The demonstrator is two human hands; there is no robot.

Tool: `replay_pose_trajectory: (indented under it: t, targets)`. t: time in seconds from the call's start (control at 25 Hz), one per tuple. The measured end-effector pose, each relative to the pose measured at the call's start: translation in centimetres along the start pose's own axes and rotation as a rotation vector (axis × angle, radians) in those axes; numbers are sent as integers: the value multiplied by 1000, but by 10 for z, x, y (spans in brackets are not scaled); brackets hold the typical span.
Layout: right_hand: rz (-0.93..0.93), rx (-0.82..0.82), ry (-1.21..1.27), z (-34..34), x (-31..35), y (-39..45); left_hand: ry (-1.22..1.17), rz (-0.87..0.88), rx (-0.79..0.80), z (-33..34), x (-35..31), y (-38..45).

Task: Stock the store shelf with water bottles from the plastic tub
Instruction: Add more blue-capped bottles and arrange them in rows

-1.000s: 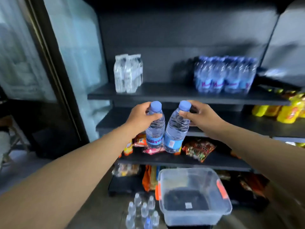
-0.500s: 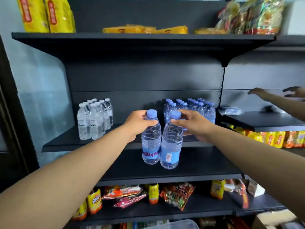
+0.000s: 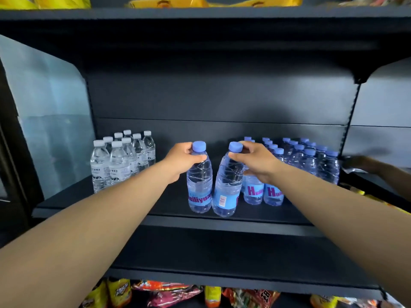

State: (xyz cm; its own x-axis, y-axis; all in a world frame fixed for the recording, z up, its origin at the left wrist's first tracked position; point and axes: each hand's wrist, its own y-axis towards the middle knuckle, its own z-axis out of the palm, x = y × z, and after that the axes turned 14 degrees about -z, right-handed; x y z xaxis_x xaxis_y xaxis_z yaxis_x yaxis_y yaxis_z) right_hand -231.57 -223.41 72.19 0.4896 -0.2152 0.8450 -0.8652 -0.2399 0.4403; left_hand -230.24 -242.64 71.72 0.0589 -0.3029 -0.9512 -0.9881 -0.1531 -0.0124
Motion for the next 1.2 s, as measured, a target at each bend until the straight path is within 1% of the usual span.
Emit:
replay_pose_trajectory:
  t: [0.12,0.24,0.4,0.48,0.56,0.68,0.8,0.92,1.04,1.2]
  targets:
    - [33,-40,-47,22,-32,40,32,-27,38,-9,19,49]
    - [56,-126,-102,42,-63,76,74,-46,100,-19,41,97]
    - [68,-207,-306,59,-98,113,79,-41,143,-28,57,152]
    - [68,-279,-378,64,-111,126,59,-22,153,-28,64,174]
    - [83,-344,-364,66,-120,128,62,13,135,-23,72,186]
    - [141,-302,-270,66,-132,123,74,51,72,-18,79,195]
    - [175,-284,-193,68,-138,124,122,46,74,-19,70,210]
    - [181,-275,-183,72,-152,125,179,8,111,-21,60,223]
    - [174,-314,-179,75,-165,128,193,-10,118,-18,59,234]
    - [152,-383,-287,74,-180,149,109,9,122,-11,70,245]
